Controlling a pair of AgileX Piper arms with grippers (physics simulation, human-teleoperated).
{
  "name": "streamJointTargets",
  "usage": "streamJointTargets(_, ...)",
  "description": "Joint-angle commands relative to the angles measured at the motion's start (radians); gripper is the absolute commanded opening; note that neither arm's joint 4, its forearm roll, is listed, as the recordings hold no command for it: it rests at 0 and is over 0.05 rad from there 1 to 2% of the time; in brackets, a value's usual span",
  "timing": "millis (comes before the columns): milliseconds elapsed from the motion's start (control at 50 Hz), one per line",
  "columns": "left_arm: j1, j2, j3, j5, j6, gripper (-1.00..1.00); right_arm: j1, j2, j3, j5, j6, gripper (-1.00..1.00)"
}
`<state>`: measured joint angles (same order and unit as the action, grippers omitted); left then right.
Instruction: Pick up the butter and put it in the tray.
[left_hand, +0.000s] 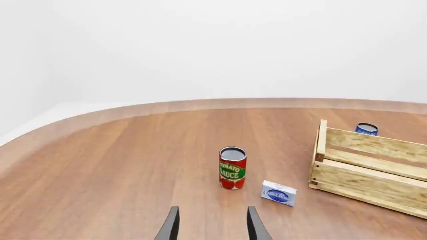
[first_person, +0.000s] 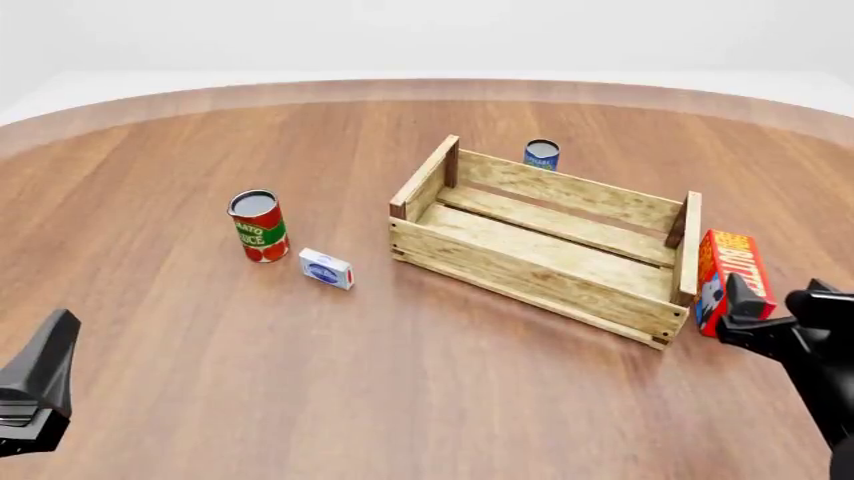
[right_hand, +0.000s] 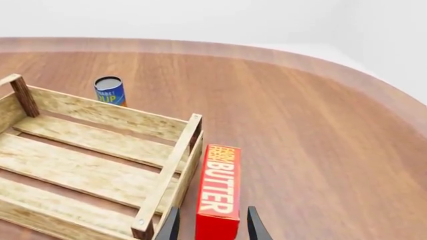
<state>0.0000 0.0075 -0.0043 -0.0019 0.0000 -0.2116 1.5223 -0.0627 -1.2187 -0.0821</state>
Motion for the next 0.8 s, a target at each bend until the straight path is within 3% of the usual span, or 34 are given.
streamJointTargets(20, 0.000, 0.000, 0.000, 0.000, 0.000, 1.00, 0.001, 0.047, -0.030, -0.001, -0.002, 1.00)
streamJointTargets(40, 0.000, 0.000, 0.000, 0.000, 0.000, 1.00, 0.000, 0.105, -0.066, -0.001, 0.000, 1.00)
streamJointTargets(800, 0.000, 0.000, 0.000, 0.000, 0.000, 1.00, -0.014, 0.214, -0.114, -0.001, 0.001, 1.00)
